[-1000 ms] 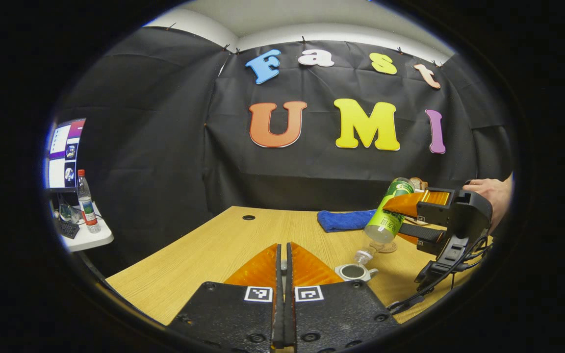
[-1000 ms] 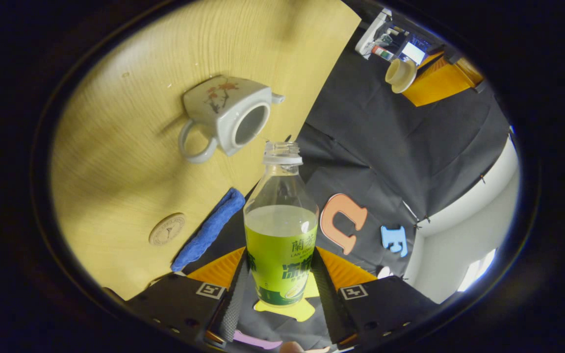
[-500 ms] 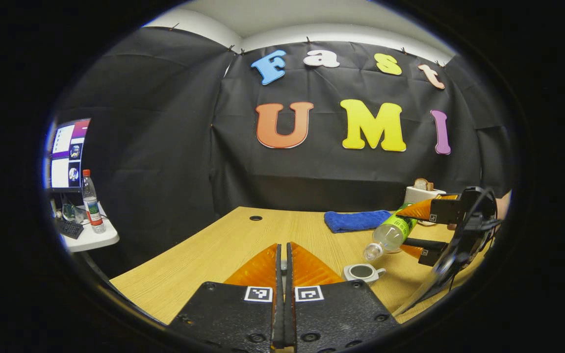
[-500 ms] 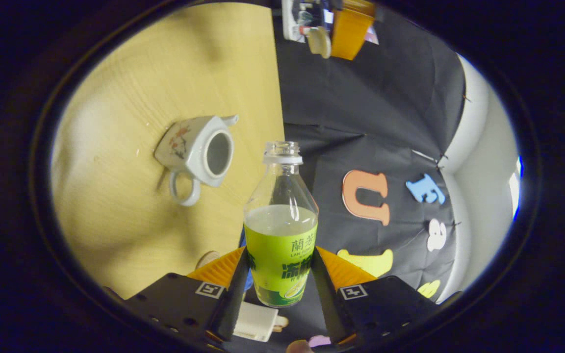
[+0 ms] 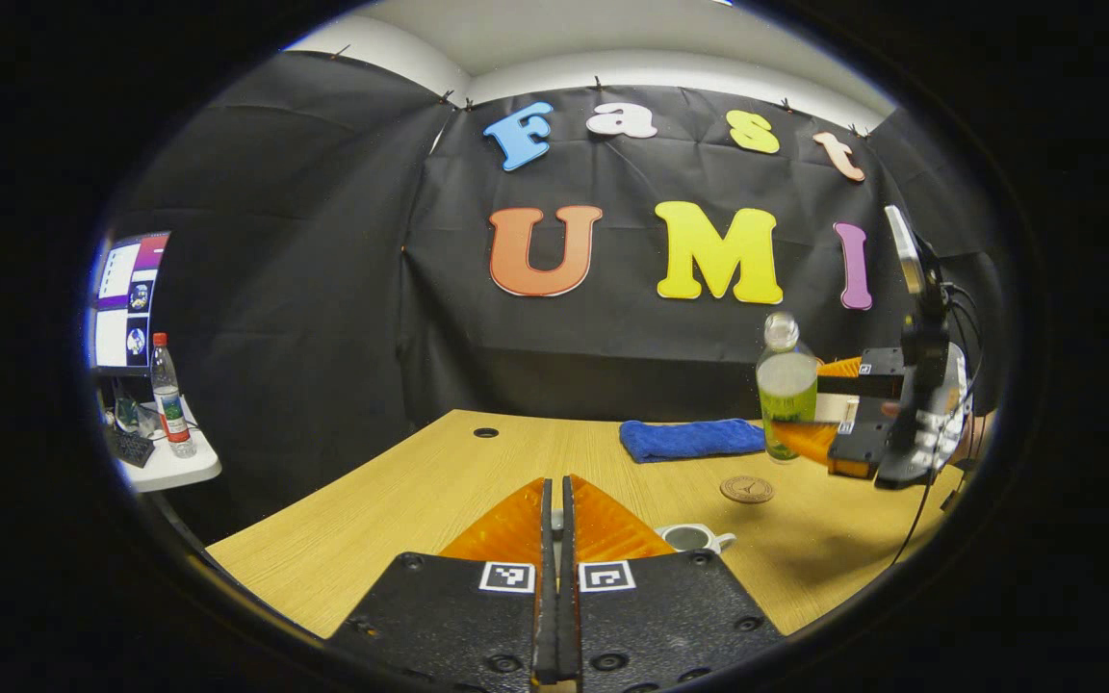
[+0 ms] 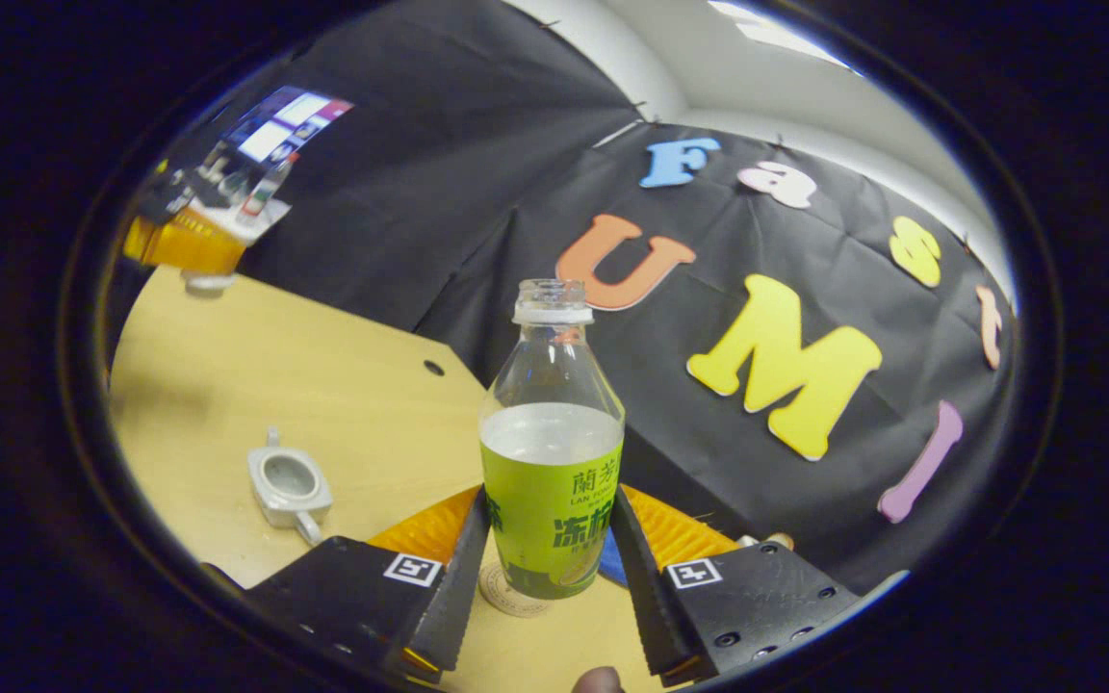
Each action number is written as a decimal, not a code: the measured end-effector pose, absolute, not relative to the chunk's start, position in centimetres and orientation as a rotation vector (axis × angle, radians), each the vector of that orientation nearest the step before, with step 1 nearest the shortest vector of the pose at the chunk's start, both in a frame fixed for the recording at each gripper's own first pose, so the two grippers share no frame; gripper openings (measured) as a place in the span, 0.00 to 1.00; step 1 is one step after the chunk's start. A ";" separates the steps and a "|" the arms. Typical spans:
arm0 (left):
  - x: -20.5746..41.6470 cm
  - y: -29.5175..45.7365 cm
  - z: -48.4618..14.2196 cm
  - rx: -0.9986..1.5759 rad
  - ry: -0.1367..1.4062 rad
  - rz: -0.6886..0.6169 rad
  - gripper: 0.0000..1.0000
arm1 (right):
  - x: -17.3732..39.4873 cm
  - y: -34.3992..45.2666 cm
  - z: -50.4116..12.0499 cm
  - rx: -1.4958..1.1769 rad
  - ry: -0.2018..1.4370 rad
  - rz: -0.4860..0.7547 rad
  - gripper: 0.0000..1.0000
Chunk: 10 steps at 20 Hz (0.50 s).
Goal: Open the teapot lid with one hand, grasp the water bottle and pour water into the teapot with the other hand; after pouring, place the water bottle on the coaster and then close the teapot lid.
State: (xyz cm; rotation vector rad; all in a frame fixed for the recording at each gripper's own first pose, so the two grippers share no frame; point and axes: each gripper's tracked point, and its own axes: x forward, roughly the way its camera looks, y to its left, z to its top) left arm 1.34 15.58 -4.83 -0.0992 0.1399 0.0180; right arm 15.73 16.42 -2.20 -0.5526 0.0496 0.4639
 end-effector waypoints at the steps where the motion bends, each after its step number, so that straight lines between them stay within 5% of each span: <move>1: 1.3 15.5 -4.7 -0.103 0.137 0.015 0.03 | 16.7 15.8 -1.6 -0.457 0.062 0.455 0.71; 10: 1.5 15.5 -4.7 -0.088 0.133 0.018 0.03 | 25.0 12.9 -9.3 -0.071 0.269 0.383 0.70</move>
